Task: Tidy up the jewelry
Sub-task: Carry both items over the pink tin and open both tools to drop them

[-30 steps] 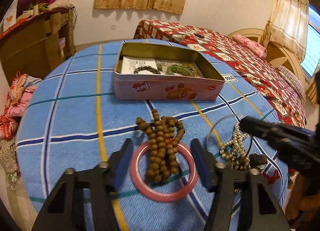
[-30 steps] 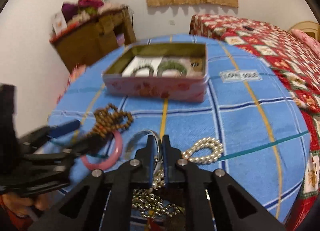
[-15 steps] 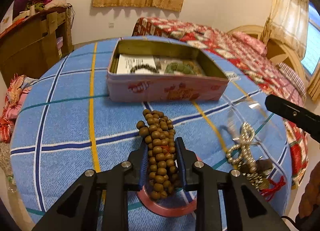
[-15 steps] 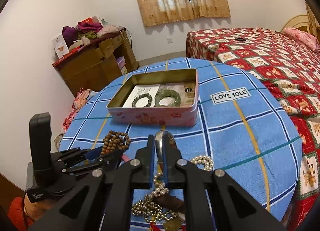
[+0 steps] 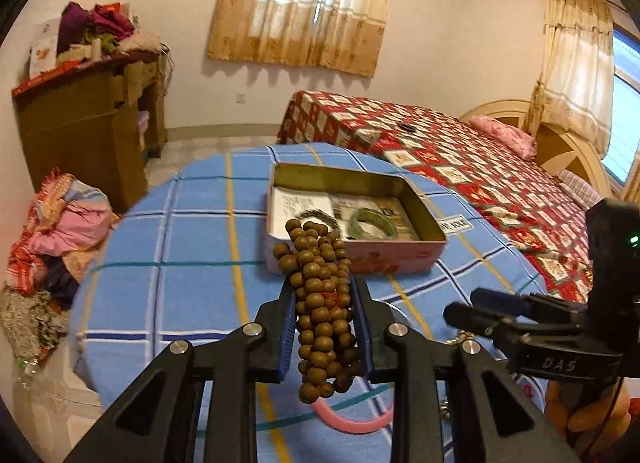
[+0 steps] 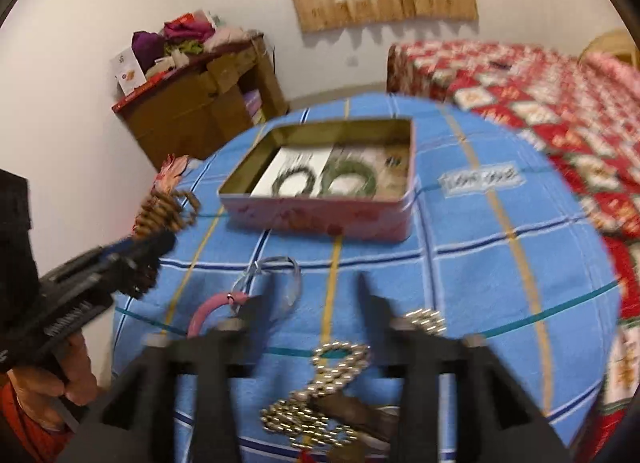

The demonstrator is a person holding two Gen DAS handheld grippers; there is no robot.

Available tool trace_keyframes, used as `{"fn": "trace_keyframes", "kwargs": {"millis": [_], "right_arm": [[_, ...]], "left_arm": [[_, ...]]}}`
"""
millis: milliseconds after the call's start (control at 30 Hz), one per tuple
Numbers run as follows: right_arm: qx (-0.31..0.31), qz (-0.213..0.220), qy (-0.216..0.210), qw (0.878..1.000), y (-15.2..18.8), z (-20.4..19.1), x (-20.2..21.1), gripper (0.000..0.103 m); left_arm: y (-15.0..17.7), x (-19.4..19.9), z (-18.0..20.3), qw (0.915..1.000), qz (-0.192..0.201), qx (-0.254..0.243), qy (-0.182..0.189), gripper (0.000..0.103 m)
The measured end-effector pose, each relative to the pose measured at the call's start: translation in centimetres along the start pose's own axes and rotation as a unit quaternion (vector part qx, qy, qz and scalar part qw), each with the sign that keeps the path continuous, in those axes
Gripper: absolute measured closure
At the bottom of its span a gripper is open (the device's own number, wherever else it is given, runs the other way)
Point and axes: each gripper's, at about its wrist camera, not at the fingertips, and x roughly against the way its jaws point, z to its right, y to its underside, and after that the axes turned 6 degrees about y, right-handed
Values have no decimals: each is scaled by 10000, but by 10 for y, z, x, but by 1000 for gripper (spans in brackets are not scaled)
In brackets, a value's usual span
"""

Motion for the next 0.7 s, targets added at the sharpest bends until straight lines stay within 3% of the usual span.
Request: {"fn": "trace_keyframes", "kwargs": {"millis": [233, 333, 467, 567, 633, 700], "right_arm": [[167, -379, -92, 9991, 8, -21, -22, 38], [404, -547, -36, 9977, 6, -39, -38, 24], [731, -862, 216, 9934, 9, -57, -62, 18], [943, -802, 446, 9913, 11, -63, -65, 19], [1025, -731, 526, 9906, 13, -62, -63, 29], [972, -733, 454, 9915, 14, -57, -59, 31]], "left_arm": [[0, 11, -15, 9996, 138, 253, -6, 77], [0, 13, -18, 9994, 145, 310, 4, 77], [1, 13, -20, 9995, 121, 289, 36, 77], [2, 14, -20, 9995, 123, 303, 42, 77], [3, 14, -21, 9994, 115, 330, 52, 77], [4, 13, -22, 9993, 98, 367, 69, 77]]}}
